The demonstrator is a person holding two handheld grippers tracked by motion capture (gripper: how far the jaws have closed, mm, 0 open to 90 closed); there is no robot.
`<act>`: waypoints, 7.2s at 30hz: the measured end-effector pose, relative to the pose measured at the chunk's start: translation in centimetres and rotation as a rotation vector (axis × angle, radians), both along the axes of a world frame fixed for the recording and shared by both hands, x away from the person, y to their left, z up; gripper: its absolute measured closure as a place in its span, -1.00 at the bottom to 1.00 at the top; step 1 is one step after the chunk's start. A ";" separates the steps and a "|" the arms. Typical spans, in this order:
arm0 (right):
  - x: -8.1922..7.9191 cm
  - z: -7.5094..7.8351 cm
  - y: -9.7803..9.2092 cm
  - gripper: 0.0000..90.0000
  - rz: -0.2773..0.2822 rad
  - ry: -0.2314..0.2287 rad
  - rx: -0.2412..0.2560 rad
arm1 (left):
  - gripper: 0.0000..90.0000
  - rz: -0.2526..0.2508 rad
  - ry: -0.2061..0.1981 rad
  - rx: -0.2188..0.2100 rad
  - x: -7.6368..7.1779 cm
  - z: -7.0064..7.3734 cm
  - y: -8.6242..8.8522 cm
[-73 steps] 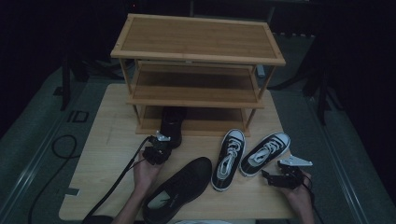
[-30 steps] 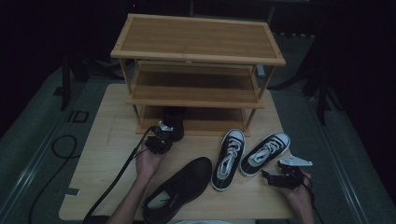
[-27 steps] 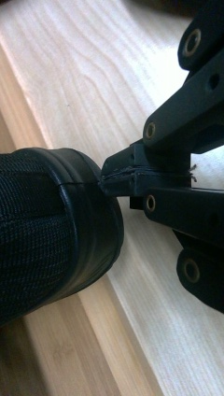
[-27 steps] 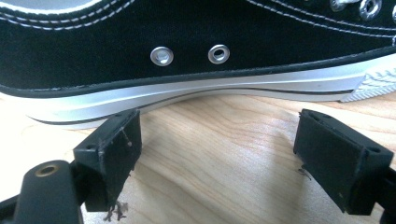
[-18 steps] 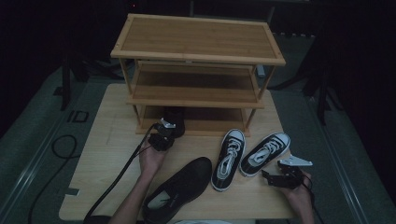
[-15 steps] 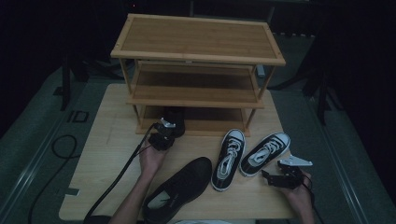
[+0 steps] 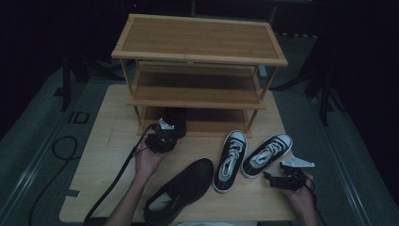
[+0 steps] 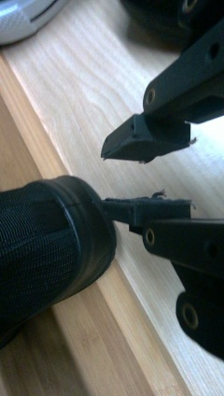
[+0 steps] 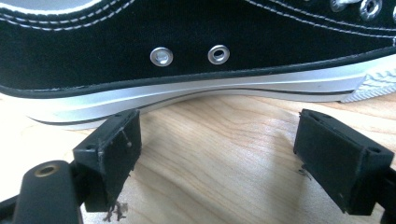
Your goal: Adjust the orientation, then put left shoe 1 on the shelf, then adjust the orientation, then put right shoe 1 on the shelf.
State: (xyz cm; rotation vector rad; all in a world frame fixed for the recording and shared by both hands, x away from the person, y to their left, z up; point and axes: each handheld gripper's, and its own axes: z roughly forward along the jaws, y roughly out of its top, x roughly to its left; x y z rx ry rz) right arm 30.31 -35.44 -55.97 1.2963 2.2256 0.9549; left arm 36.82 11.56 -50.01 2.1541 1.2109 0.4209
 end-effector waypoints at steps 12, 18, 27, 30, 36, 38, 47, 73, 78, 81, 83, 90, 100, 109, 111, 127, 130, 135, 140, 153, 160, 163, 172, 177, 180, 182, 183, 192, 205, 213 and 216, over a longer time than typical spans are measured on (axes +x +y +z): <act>0.0 0.0 0.0 -0.67 0.000 0.000 0.000 | 0.35 -0.025 -0.007 -0.076 -2.1 1.9 1.7; 0.0 0.0 0.0 -0.67 0.000 0.000 0.000 | 0.31 -0.067 -0.001 -0.079 -3.3 2.8 2.2; 0.0 0.0 0.0 -0.67 0.000 0.000 0.000 | 0.30 -0.177 0.021 -0.084 -6.0 3.9 2.7; 0.0 0.0 0.0 -0.67 0.000 0.000 -0.001 | 0.31 -0.215 0.026 -0.096 -7.1 4.4 2.9; 0.0 0.0 0.0 -0.67 0.000 0.000 -0.001 | 0.33 -0.281 0.047 -0.144 -9.2 4.9 3.5; 0.0 0.0 0.0 -0.67 -0.001 0.000 0.000 | 0.33 -0.303 0.058 -0.147 -10.1 5.0 3.5; 0.0 0.0 0.0 -0.67 -0.003 0.000 0.000 | 0.29 -0.383 0.074 -0.108 -12.7 5.3 2.7; 0.0 0.0 0.0 -0.67 -0.002 0.000 0.000 | 0.95 -0.286 0.220 0.035 -11.0 1.9 1.7; 0.0 0.0 0.0 -0.67 -0.002 0.000 0.000 | 0.96 -0.239 0.204 0.009 -10.2 1.8 2.4; 0.0 0.0 0.0 -0.67 -0.002 0.000 0.000 | 0.96 -0.208 0.201 -0.016 -9.4 1.9 2.7; 0.0 0.0 0.0 -0.67 -0.003 0.000 0.000 | 0.96 -0.183 0.189 -0.034 -8.9 2.0 2.8; 0.0 0.0 0.0 -0.67 -0.002 0.000 -0.001 | 0.95 -0.153 0.163 -0.037 -6.3 2.6 1.8; 0.0 0.0 0.0 -0.67 -0.002 0.000 -0.001 | 0.95 -0.081 0.130 -0.075 -2.8 2.8 -0.1; 0.0 0.0 0.0 -0.67 -0.001 0.000 -0.001 | 0.94 -0.009 0.121 -0.141 -0.1 2.5 -1.5; 0.0 0.0 0.0 -0.67 -0.001 0.000 -0.001 | 0.94 0.010 0.116 -0.147 0.4 2.4 -1.7; 0.0 0.0 0.0 -0.68 0.002 0.000 -0.001 | 0.93 0.112 0.106 -0.186 3.4 2.5 -2.2; 0.0 0.0 0.0 -0.68 0.002 0.000 -0.002 | 0.92 0.129 0.096 -0.188 3.5 2.6 -2.4; 0.0 0.0 0.0 -0.68 0.002 0.000 -0.001 | 0.88 0.134 0.095 -0.173 3.8 2.0 -2.6; 0.0 0.0 0.0 -0.68 0.002 0.000 -0.002 | 0.75 0.121 0.102 -0.167 4.0 1.8 -2.4; 0.0 0.0 0.0 -0.68 0.002 0.000 -0.001 | 0.35 0.038 0.067 -0.172 2.7 2.9 -1.2; 0.0 0.0 0.0 -0.68 0.002 0.000 -0.002 | 0.79 -0.023 -0.015 -0.181 0.3 4.5 -0.2; 0.0 0.0 0.0 -0.68 0.002 0.000 -0.002 | 0.99 -0.030 -0.033 -0.196 -0.6 5.1 0.6; 0.0 0.0 0.0 -0.68 0.003 -0.002 -0.003 | 1.00 -0.012 -0.025 -0.198 -2.7 4.4 2.7; 0.0 0.0 0.0 -0.68 0.002 0.000 -0.001 | 1.00 0.000 0.008 -0.185 -4.1 2.2 3.2; 0.0 0.0 0.0 -0.68 0.003 0.000 -0.002 | 1.00 0.005 0.027 -0.175 -5.1 1.0 3.5; 0.0 0.0 0.0 -0.68 0.002 0.001 -0.001 | 1.00 0.003 0.041 -0.163 -5.7 0.2 3.5; 0.0 0.0 0.0 -0.68 0.002 0.001 -0.002 | 1.00 0.004 0.047 -0.155 -6.0 -0.1 3.5; 0.0 0.0 0.0 -0.68 0.002 0.001 -0.003 | 1.00 -0.040 0.088 -0.146 -7.4 -2.2 2.4; 0.0 0.0 0.0 -0.68 0.002 0.001 -0.003 | 1.00 -0.075 0.109 -0.155 -7.4 -3.0 0.8; 0.0 0.0 0.0 -0.68 0.002 0.001 -0.003 | 1.00 -0.095 0.107 -0.142 -7.2 -2.9 -0.2; 0.0 0.0 0.0 -0.68 0.002 0.001 -0.003 | 1.00 -0.110 0.107 -0.142 -6.9 -2.9 -0.8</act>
